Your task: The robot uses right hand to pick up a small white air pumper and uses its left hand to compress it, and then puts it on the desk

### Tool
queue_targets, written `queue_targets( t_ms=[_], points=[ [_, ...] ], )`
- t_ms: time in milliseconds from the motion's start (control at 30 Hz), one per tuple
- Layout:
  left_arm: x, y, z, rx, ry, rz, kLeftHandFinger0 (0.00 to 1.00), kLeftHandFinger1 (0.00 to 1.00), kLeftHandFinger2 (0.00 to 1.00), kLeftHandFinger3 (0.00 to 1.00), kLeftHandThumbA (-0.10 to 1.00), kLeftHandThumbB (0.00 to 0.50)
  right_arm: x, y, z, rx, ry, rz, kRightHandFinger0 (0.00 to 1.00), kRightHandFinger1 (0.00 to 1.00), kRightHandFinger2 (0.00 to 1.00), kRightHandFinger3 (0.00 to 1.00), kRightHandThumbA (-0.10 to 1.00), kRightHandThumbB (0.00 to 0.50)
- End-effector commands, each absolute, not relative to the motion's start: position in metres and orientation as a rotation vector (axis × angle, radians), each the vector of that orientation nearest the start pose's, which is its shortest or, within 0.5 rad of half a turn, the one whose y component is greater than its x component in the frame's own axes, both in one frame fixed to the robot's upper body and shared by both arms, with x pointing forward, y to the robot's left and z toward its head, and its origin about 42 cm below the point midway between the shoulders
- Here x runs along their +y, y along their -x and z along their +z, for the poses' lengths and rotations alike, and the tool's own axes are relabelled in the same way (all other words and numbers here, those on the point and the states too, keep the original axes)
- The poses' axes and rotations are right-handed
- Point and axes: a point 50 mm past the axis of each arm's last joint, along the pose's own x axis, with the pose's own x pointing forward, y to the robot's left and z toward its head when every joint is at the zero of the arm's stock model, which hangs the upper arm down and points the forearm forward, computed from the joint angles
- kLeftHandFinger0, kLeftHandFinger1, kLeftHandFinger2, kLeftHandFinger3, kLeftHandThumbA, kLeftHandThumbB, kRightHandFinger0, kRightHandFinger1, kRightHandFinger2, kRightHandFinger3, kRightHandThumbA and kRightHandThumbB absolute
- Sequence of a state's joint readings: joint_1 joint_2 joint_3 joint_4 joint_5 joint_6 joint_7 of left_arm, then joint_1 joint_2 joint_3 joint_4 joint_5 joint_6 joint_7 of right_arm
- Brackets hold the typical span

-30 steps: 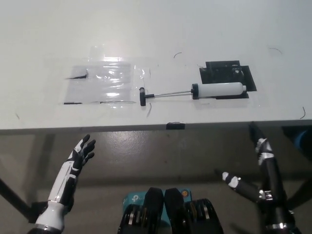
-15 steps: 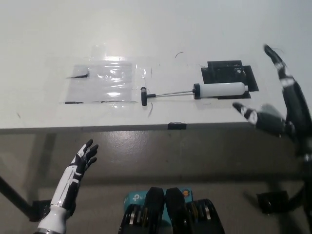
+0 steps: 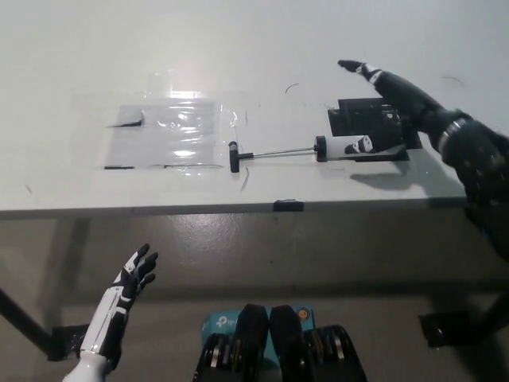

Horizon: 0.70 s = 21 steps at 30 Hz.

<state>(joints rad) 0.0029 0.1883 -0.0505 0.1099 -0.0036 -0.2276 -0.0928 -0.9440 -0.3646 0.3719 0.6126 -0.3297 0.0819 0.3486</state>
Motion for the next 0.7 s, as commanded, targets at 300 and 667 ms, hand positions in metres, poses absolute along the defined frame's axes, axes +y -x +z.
queue_targets(
  t_ms=[300,667],
  points=[
    [0.263,-0.277,0.097,-0.191,-0.198,-0.145,1.0,1.0,1.0,1.0,1.0,0.135,-0.186,-0.592,0.343,0.247,1.055,0.614,1.0,1.0,1.0,1.0,0.96,0.417],
    [0.265,-0.277,0.098,-0.195,-0.207,-0.142,1.0,1.0,1.0,1.0,1.0,0.13,-0.186,-0.594,0.333,0.307,1.113,0.626,1.0,1.0,1.0,1.0,1.0,0.412]
  ],
)
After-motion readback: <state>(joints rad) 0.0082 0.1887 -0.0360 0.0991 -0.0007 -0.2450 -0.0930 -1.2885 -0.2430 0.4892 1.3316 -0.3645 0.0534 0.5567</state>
